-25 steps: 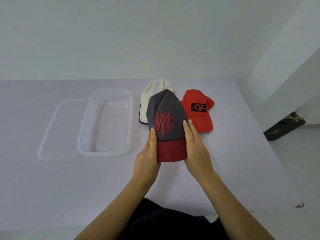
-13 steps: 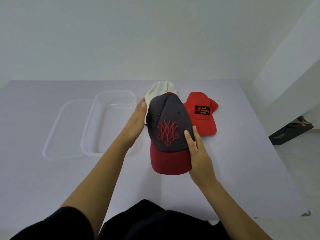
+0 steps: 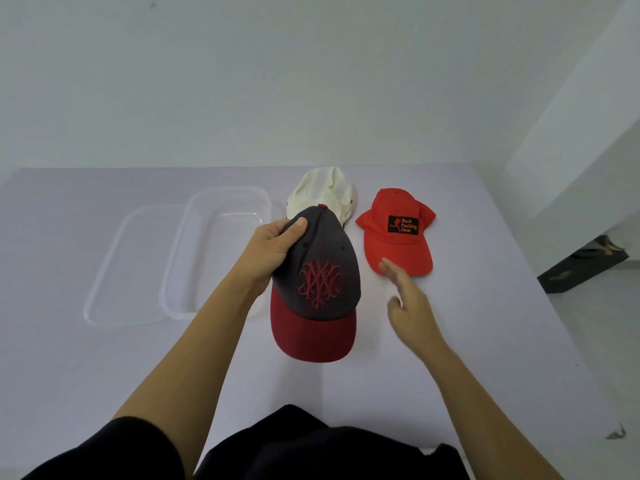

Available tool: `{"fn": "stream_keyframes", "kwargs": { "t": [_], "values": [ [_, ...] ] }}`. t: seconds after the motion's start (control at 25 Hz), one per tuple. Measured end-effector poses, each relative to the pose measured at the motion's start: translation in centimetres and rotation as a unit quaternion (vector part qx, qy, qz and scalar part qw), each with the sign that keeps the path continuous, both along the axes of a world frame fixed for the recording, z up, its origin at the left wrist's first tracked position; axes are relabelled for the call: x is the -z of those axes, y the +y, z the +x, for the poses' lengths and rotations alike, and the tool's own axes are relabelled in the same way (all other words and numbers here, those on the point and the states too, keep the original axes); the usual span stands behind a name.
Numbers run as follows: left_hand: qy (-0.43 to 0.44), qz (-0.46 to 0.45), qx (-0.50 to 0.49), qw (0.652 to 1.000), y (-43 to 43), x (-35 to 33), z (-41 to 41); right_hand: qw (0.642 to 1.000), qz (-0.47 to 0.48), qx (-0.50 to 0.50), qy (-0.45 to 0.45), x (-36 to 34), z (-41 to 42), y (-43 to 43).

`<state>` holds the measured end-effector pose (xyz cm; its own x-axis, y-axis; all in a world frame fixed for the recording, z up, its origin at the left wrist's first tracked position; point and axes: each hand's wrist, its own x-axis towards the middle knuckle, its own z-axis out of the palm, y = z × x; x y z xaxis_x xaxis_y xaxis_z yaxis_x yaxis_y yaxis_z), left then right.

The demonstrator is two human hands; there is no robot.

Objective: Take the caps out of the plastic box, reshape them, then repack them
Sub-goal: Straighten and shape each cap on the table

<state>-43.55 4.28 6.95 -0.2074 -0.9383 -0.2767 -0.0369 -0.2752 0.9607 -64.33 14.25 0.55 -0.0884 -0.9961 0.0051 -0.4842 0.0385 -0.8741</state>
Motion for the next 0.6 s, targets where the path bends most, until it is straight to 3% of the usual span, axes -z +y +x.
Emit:
{"fn": "stream_keyframes", "kwargs": {
  "t": [0.04,0.16,0.36,0.44,0.52,0.6],
  "values": [
    [-0.013,-0.007,0.014,1.000,0.1,-0.1,-0.3,0.997,0.023,0.006,-0.070,-1.0,0.1,-0.7],
    [-0.029,-0.016,0.066,0.997,1.1,-0.1,-2.3,0.980,0.107,-0.040,-0.166,-2.6,1.9,-2.4],
    [-0.064,-0.004,0.067,0.996,1.1,2.1,-2.6,0.928,0.124,0.070,-0.345,-0.9,3.3,-4.2],
    [-0.108,0.010,0.090,0.990,0.6,3.3,-2.1,0.948,0.097,0.081,-0.293,-0.2,3.1,-4.7],
    [-0.163,0.008,0.105,0.981,0.3,4.6,-1.7,0.982,0.088,0.065,-0.152,0.8,2.8,-5.1],
    [-0.227,-0.005,0.109,0.968,0.1,6.6,-1.2,0.992,0.126,0.024,-0.017,2.6,2.2,-5.6]
  ]
}}
